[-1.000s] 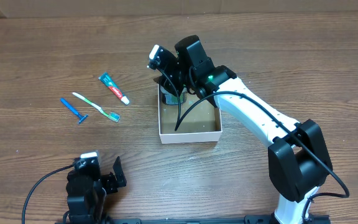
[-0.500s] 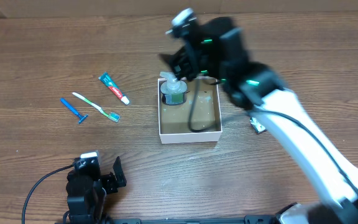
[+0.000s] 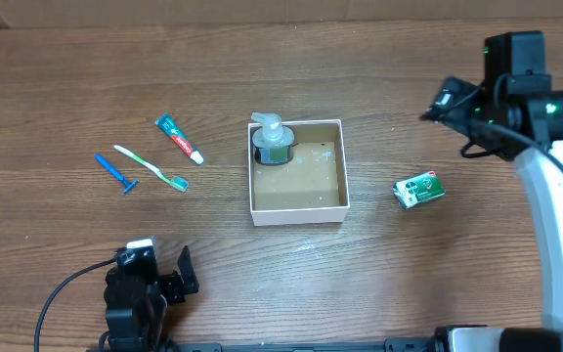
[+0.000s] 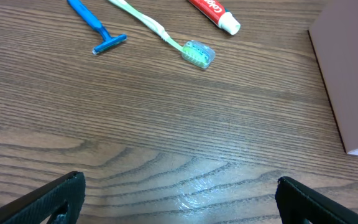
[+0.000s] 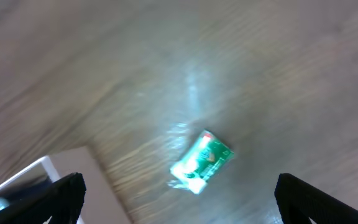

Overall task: Pack container
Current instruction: 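Move the right gripper to the green soap package and grasp it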

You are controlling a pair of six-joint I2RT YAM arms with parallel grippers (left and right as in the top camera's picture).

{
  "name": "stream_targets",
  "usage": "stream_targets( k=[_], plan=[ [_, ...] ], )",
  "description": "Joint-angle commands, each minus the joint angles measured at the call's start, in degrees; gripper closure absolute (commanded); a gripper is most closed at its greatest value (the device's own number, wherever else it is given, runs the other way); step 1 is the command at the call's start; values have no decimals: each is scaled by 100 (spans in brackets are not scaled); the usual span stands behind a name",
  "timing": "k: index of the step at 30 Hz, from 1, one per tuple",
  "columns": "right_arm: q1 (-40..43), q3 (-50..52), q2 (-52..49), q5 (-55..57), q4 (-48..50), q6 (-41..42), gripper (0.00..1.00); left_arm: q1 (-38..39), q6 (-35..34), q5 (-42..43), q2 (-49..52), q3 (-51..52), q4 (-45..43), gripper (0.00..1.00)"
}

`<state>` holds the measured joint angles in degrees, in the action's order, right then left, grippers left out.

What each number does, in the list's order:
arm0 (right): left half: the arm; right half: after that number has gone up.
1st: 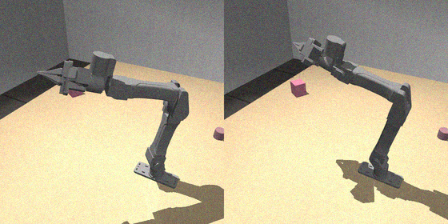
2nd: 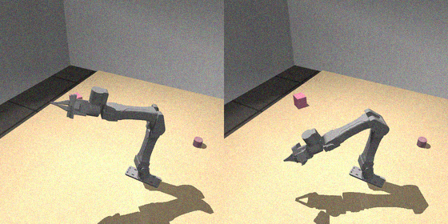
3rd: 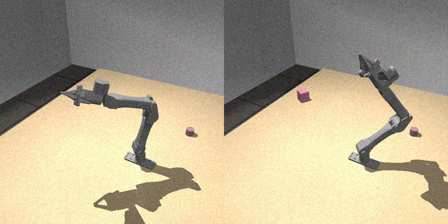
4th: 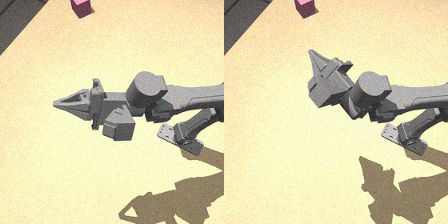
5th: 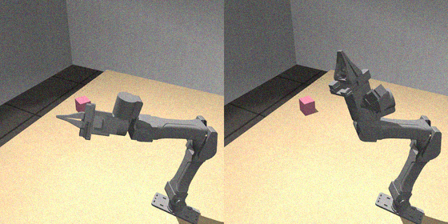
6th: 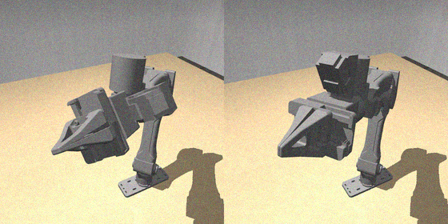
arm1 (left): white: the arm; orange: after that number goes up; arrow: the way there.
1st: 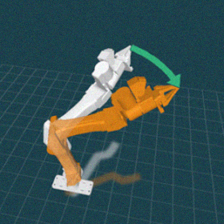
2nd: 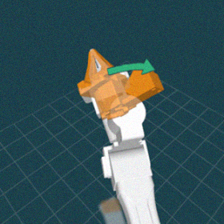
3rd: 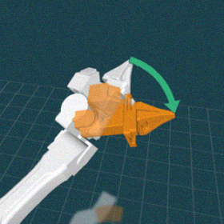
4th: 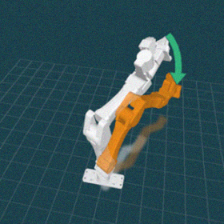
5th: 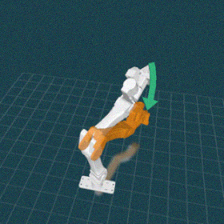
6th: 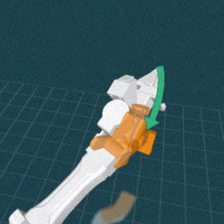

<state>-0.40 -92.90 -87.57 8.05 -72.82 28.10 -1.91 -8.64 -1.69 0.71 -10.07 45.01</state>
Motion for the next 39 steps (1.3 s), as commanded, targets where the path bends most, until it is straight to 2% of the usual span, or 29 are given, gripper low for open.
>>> stream_targets(
  k=[1, 7, 14, 28, 39],
  plan=[
    [151, 275, -103, 76, 28, 358, 0, -33, -55, 68, -31, 4, 2, 0],
    [166, 1228, -291, -79, 382, 1141, 0, -31, -52, 68, -31, 4, 2, 0],
    [166, 2603, -302, -647, 1530, 1567, 5, -33, -55, 68, -31, 4, 2, 0],
    [166, 4109, -302, -776, 3392, 1714, 17, -33, -55, 68, -31, 4, 2, 0],
    [166, 4662, -304, -774, 4232, 1714, 22, -33, -55, 68, -31, 4, 2, 0]
  ],
)
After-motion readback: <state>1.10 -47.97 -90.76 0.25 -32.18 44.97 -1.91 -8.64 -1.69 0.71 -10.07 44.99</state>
